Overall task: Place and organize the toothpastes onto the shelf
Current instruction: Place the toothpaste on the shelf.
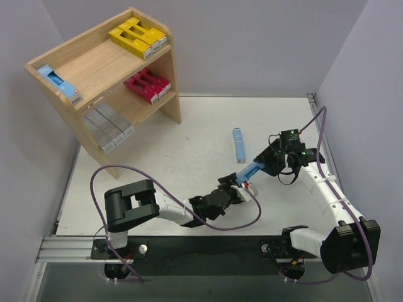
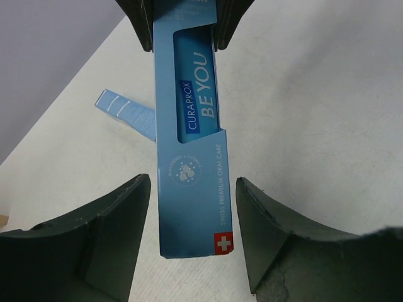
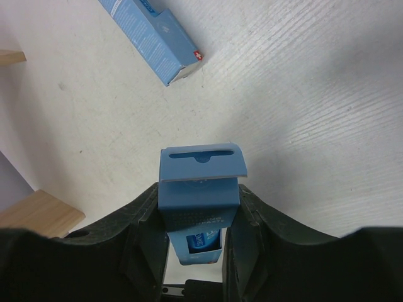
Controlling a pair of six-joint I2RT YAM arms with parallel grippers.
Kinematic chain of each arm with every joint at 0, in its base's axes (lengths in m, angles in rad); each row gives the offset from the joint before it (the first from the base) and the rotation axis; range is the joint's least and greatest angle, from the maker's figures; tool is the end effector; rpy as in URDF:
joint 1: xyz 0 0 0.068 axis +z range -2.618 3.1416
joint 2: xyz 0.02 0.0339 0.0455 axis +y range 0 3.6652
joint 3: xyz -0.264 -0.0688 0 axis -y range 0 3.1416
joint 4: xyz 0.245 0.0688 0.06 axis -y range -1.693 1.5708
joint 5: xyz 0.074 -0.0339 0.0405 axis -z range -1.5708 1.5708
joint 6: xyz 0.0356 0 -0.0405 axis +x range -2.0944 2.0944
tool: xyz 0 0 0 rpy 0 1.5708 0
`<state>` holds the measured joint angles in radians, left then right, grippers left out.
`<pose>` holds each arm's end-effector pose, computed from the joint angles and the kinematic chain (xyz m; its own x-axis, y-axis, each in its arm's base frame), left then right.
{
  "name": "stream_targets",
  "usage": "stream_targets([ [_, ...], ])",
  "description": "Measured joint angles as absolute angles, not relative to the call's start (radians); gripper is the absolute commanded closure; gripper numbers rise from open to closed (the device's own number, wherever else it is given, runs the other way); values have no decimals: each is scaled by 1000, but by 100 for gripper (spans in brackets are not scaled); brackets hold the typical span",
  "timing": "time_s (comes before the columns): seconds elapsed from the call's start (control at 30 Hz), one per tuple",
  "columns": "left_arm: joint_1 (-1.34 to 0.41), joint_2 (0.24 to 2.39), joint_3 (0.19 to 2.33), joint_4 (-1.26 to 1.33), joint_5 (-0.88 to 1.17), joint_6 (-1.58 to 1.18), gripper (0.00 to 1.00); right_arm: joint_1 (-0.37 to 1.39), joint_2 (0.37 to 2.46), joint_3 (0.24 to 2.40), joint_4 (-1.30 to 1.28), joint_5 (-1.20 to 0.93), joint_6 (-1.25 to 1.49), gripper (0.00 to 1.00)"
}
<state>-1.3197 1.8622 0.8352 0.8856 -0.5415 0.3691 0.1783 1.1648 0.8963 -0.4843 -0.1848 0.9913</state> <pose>0.1115 -0.3610 0.1730 0.2211 0.3825 -0.8971 0.6685 0.6103 0.4249 0.2423 0.0503 0.2744 -0.6248 0.7232 -0.2945 0.3953 0.6182 0.6794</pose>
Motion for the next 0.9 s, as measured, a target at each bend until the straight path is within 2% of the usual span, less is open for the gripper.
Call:
stream_targets([
  [0.13,-1322,1863,839,886,-551,371,50,180,1163,902,-484,-185,994,59],
  [0.23,-1325,1863,839,886,-567,374,55,184,1163,902,-487,-184,998,53],
  [0.37,-1330,1863,839,879,-591,370,58,185,1157,910,-490,-184,991,33],
  [0.4,-1330,1863,839,877,-597,369,58,185,1154,916,-490,-183,986,25],
  [0.5,-1330,1861,839,865,-623,358,60,185,1141,952,-493,-172,953,14],
  [0.7,-1331,1796,839,759,-692,288,71,185,1082,1060,-490,-142,828,6],
  [0.9,-1323,1664,891,630,-839,231,76,177,963,1077,-491,-42,693,1],
])
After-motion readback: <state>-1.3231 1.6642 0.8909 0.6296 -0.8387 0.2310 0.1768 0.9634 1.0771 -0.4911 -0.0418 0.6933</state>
